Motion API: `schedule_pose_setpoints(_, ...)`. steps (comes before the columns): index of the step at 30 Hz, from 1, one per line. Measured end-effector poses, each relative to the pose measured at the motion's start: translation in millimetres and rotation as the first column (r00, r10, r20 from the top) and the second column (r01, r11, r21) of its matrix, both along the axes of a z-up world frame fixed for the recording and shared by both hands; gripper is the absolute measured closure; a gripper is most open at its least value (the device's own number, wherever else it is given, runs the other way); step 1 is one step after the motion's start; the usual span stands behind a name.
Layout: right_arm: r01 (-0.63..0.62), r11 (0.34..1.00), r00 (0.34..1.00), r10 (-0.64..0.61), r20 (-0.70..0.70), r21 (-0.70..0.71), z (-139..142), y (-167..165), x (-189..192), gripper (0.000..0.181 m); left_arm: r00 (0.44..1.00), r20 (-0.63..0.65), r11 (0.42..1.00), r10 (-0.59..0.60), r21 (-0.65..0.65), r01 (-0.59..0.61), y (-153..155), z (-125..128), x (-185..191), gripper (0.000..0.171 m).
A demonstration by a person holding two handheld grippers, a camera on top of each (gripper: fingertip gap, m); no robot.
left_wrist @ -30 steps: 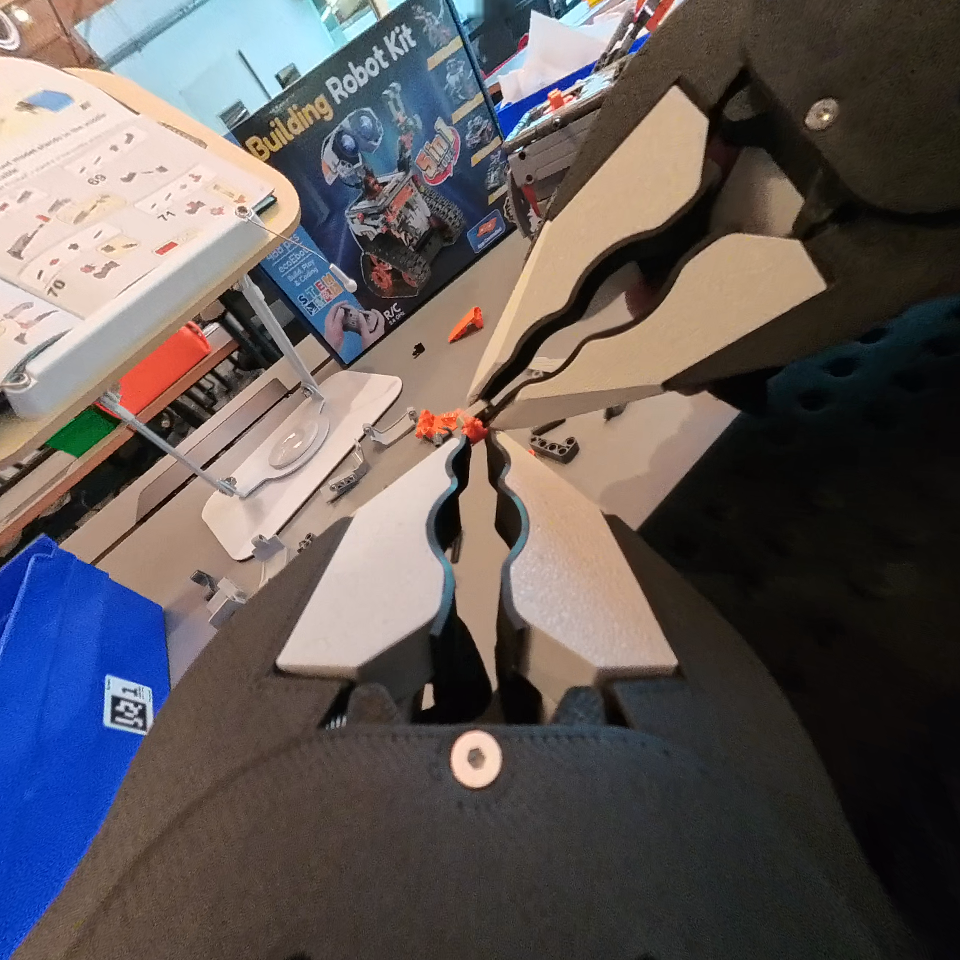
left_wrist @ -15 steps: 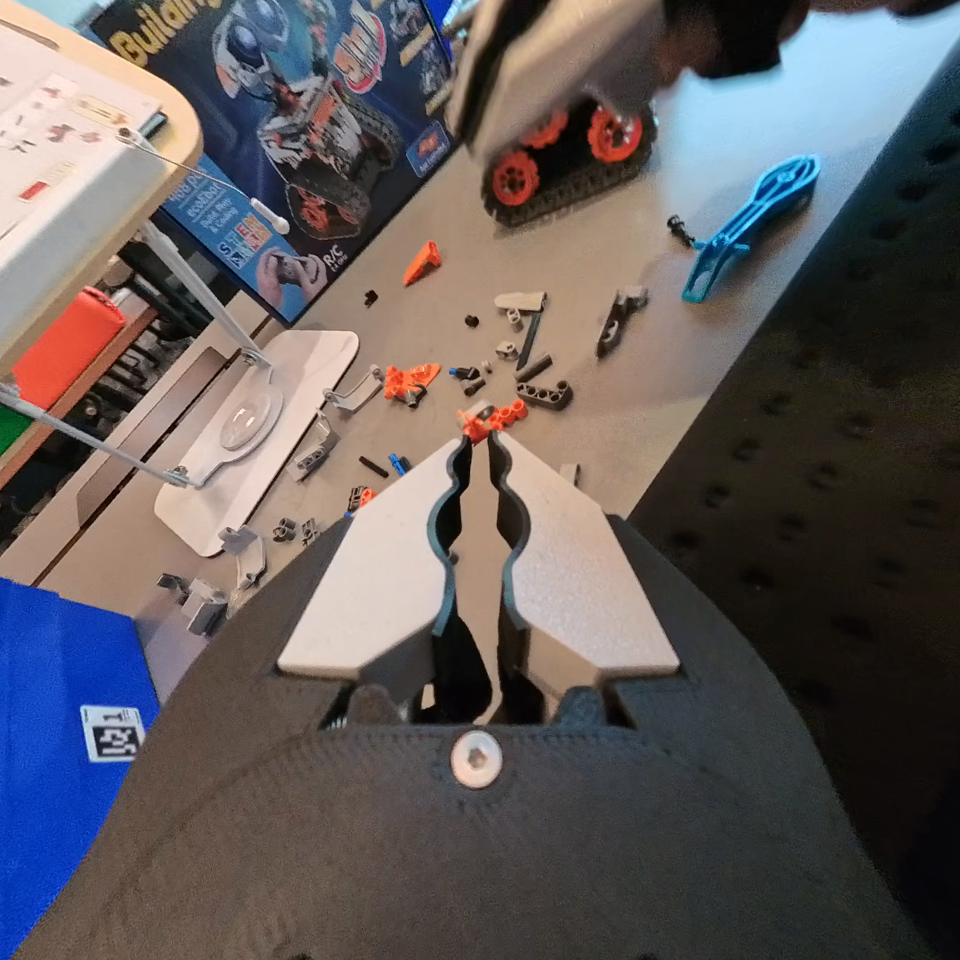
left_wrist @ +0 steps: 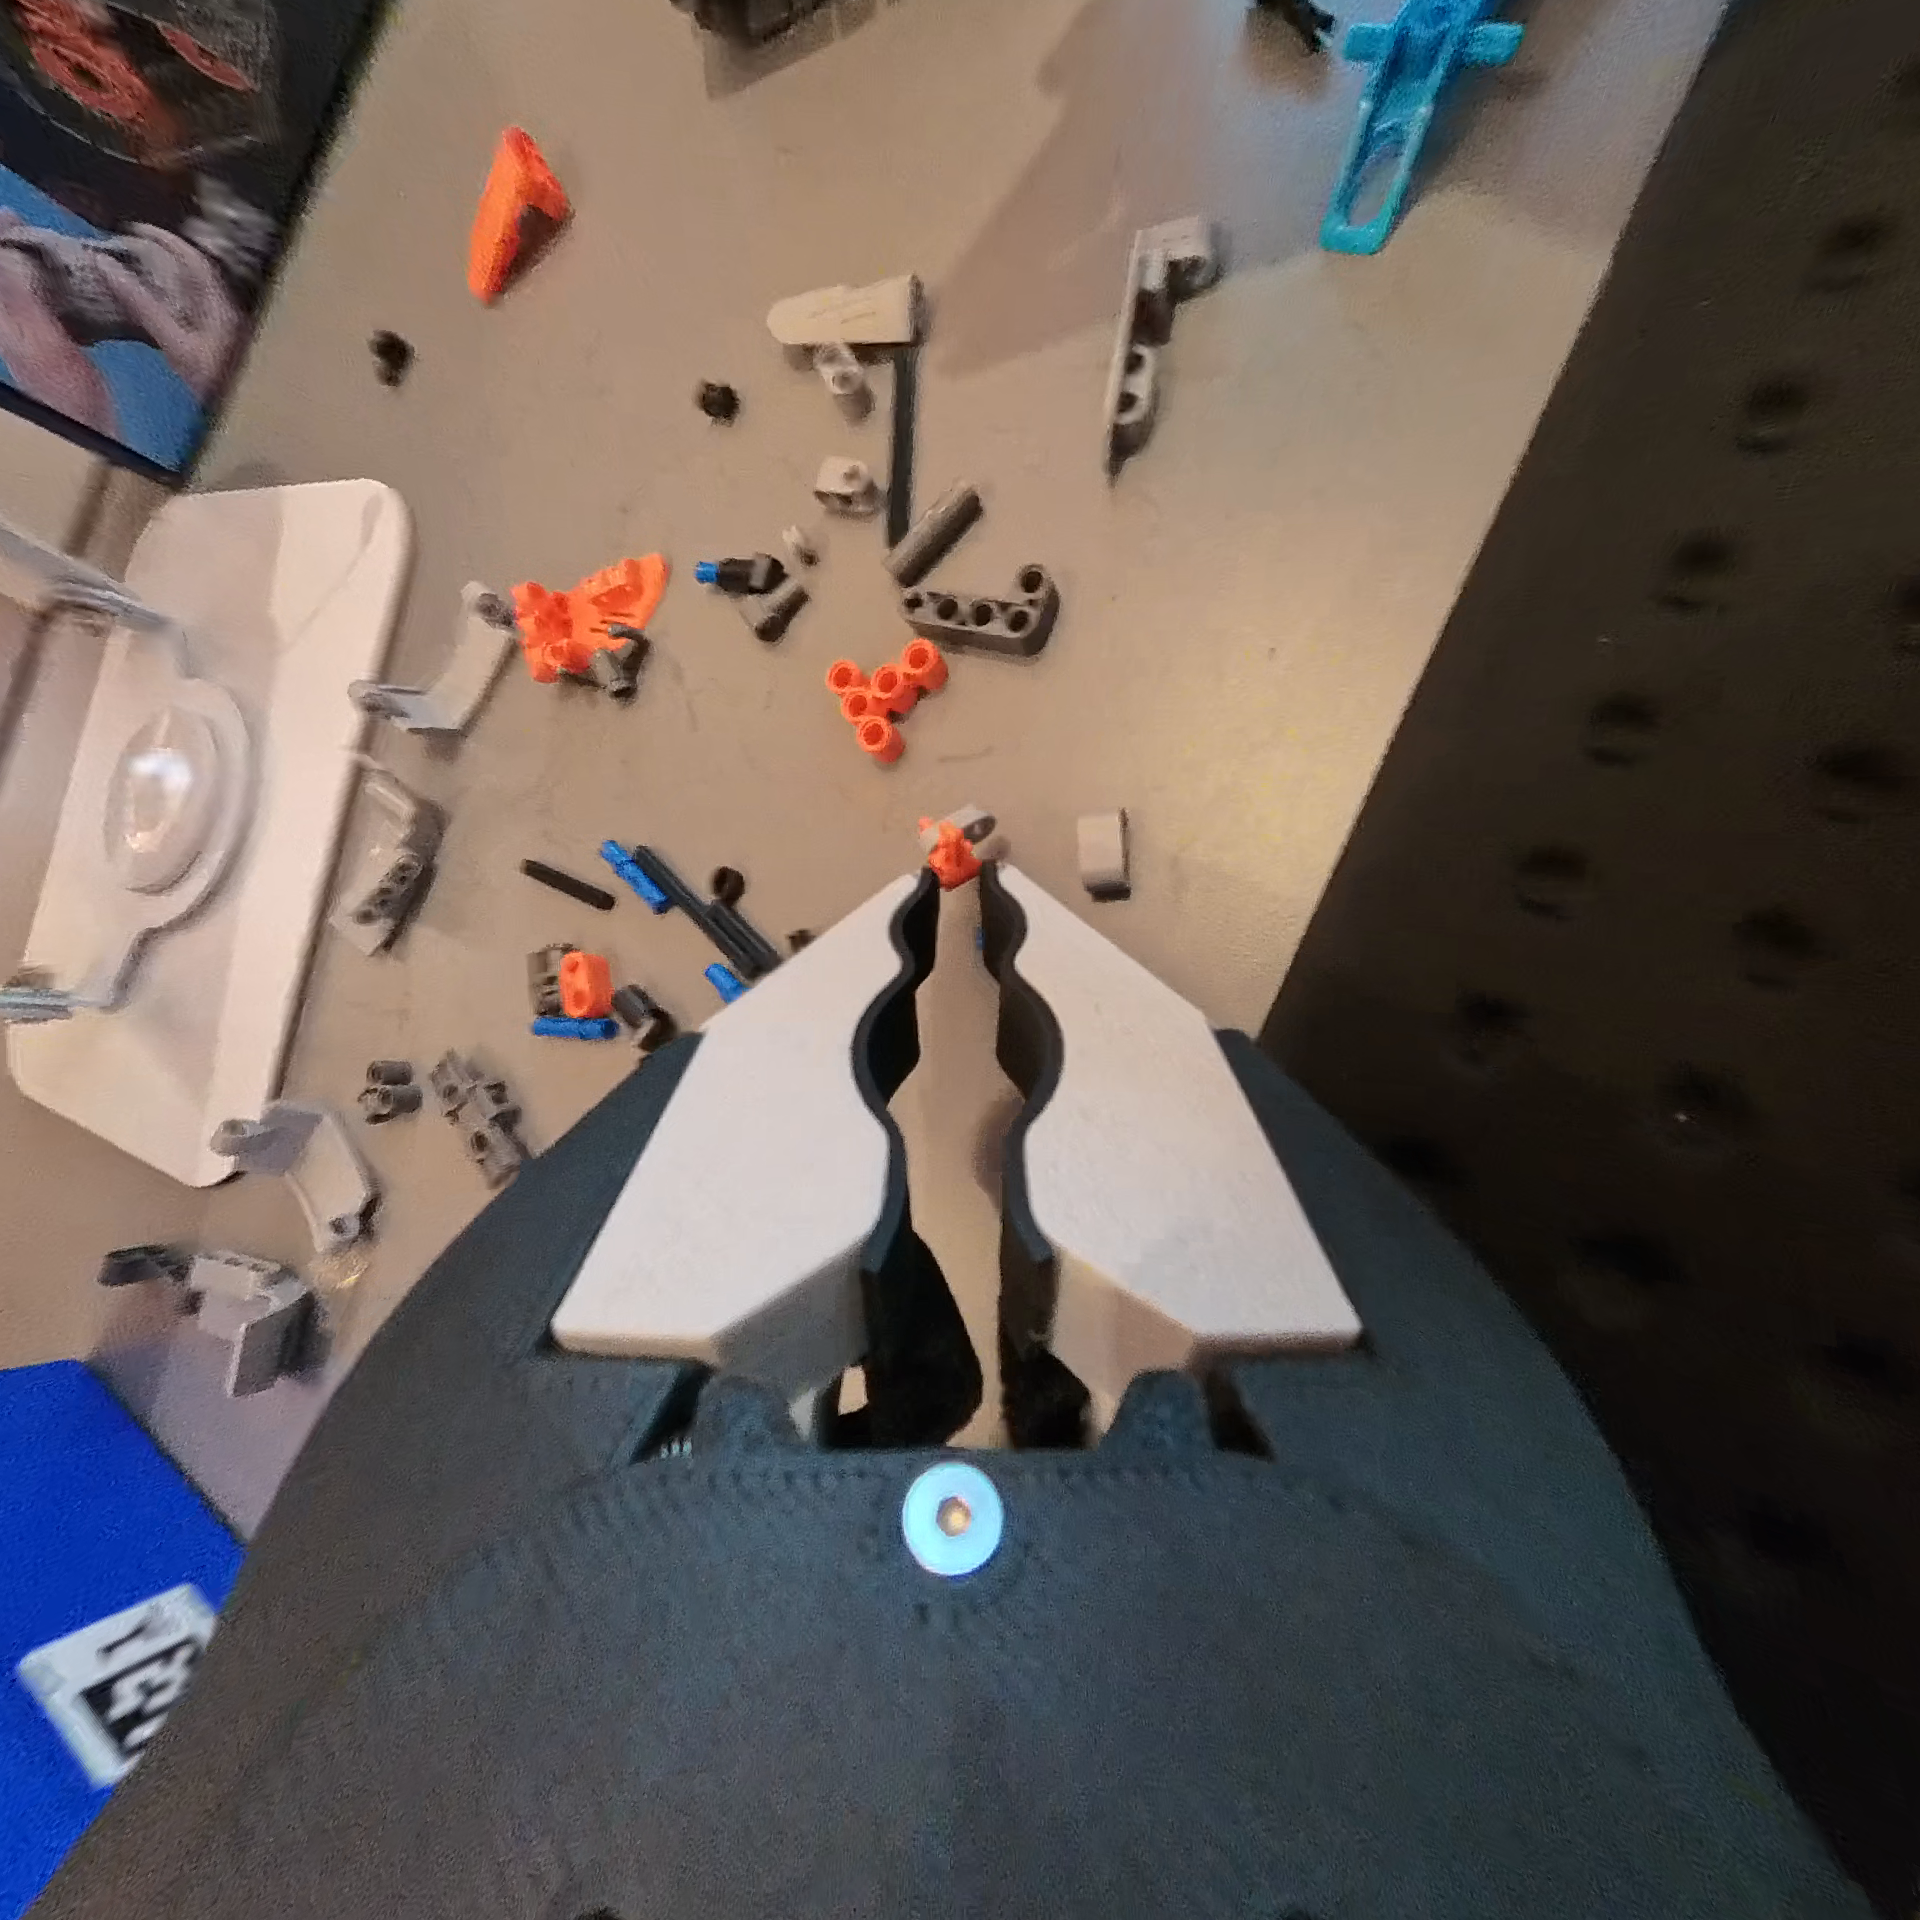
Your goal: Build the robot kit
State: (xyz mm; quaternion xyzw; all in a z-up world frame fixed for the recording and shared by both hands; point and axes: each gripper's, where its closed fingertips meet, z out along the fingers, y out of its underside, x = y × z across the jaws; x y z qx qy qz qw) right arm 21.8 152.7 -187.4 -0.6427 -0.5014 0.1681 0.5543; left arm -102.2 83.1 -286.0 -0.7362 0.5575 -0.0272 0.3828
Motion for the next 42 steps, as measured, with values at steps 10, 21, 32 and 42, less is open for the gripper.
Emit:
schedule_pose_setpoints(10, -0.043, 0.999, 0.998, 0.043, 0.046, -0.013, -16, -3, -3, 0.178, 1.000, 0.009, 0.997, 0.003, -0.082, -0.002, 1, -5, 0, 0.157)
schedule_pose_setpoints(21, -0.035, 0.999, 0.997, 0.035, 0.072, 0.003, -27, 2, 1, 0.180, 0.988, 0.152, 0.997, 0.027, 0.072, -0.038, -3, 38, -13, 0.148)
schedule_pose_setpoints(32, -0.015, 0.999, 0.995, 0.012, 0.099, 0.034, -36, 15, 2, 0.181, 0.923, 0.240, 0.887, 0.301, 0.284, -0.364, -12, 163, -170, 0.151)
schedule_pose_setpoints(42, -0.016, 0.999, 0.996, 0.013, 0.083, 0.044, -28, 14, -27, 0.181, 0.748, 0.081, 0.726, 0.659, 0.195, -0.660, 6, 150, -323, 0.157)
